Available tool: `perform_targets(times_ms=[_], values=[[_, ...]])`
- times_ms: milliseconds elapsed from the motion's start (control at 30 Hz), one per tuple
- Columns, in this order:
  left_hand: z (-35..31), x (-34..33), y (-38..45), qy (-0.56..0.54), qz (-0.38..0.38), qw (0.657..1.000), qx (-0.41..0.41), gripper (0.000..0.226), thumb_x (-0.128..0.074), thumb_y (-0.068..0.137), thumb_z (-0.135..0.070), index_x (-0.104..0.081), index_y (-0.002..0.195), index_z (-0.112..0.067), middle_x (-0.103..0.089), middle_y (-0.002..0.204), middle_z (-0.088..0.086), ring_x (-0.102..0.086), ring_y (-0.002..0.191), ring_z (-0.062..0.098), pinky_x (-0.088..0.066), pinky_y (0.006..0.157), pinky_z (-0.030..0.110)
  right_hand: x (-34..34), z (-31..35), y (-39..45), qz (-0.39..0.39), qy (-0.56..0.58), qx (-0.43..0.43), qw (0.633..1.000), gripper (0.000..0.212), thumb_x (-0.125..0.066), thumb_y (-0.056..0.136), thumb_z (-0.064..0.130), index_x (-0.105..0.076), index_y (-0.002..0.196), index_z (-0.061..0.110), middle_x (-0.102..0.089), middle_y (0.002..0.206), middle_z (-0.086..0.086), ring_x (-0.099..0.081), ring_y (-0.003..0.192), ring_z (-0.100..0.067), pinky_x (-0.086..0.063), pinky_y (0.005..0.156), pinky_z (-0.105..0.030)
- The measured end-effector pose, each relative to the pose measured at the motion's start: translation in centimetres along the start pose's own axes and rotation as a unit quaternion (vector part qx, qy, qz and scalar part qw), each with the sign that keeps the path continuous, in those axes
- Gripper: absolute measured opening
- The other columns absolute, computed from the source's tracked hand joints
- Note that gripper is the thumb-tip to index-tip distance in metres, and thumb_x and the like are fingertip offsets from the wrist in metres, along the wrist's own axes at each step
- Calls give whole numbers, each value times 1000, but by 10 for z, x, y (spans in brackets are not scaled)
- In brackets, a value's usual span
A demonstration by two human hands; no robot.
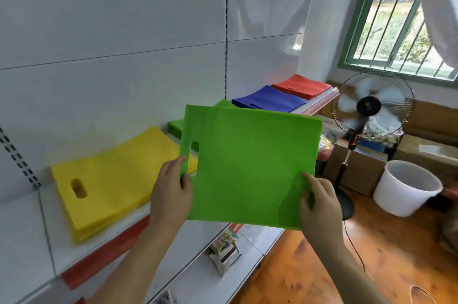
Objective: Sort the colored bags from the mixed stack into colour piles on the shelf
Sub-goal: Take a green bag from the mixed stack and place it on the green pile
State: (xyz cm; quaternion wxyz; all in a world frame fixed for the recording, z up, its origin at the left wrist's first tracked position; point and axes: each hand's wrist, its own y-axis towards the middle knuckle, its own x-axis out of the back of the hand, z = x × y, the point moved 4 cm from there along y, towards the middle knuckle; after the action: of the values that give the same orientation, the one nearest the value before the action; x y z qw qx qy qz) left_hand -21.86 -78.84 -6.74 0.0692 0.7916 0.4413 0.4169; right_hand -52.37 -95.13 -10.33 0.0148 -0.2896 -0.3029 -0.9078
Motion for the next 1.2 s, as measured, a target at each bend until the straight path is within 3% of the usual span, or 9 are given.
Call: perform_targets(times_ms=[200,467,633,733,900,1033,1200], values=[[-14,-74,72,-17,3,999,31,49,-56,99,-3,-55,148,-10,-57,137,8,-56,122,25,-45,96,31,-22,-28,107,26,-53,14,998,58,-56,89,-7,-60,144,11,-56,124,-6,-56,100,-25,-42,83,-32],[-2,-111,135,16,-18,996,87,43,-58,101,-7,-58,144,-9,-56,143,6,-57,128,25,-48,102,37,-91,-40,224,39,-32,53,997,43,-58,93,-5,-69,132,9,-64,123,-5,-61,105,-26,-43,90,-29],[12,-116,149,79,-62,987,128,44,-61,100,-11,-59,144,-7,-59,140,4,-57,128,20,-48,104,30,-156,-43,280,111,4,83,990,42,-56,97,-1,-67,136,7,-62,126,-5,-62,107,-28,-45,91,-32],[19,-124,151,136,-73,975,161,46,-62,100,-14,-58,145,-4,-59,139,7,-55,129,23,-49,108,37,-195,-42,306,166,20,124,978,43,-54,99,4,-64,141,10,-58,129,0,-60,111,-26,-50,94,-39],[21,-142,157,224,-72,940,249,49,-60,100,-25,-55,144,-4,-55,141,8,-55,128,25,-48,107,37,-253,-40,338,265,18,183,946,43,-56,102,13,-59,144,6,-54,138,-4,-60,110,-29,-53,82,-43],[22,-156,155,270,-35,916,296,50,-54,101,-28,-52,144,-3,-56,141,10,-55,128,25,-48,108,38,-285,-49,337,350,-29,193,916,44,-58,102,27,-55,141,5,-51,141,-6,-57,112,-29,-56,85,-46],[20,-163,157,317,-21,894,316,51,-49,102,-31,-52,145,-3,-59,138,9,-60,120,24,-52,102,37,-300,-57,343,382,-58,214,897,37,-54,102,38,-55,126,10,-50,139,-5,-55,111,-26,-56,91,-47]])
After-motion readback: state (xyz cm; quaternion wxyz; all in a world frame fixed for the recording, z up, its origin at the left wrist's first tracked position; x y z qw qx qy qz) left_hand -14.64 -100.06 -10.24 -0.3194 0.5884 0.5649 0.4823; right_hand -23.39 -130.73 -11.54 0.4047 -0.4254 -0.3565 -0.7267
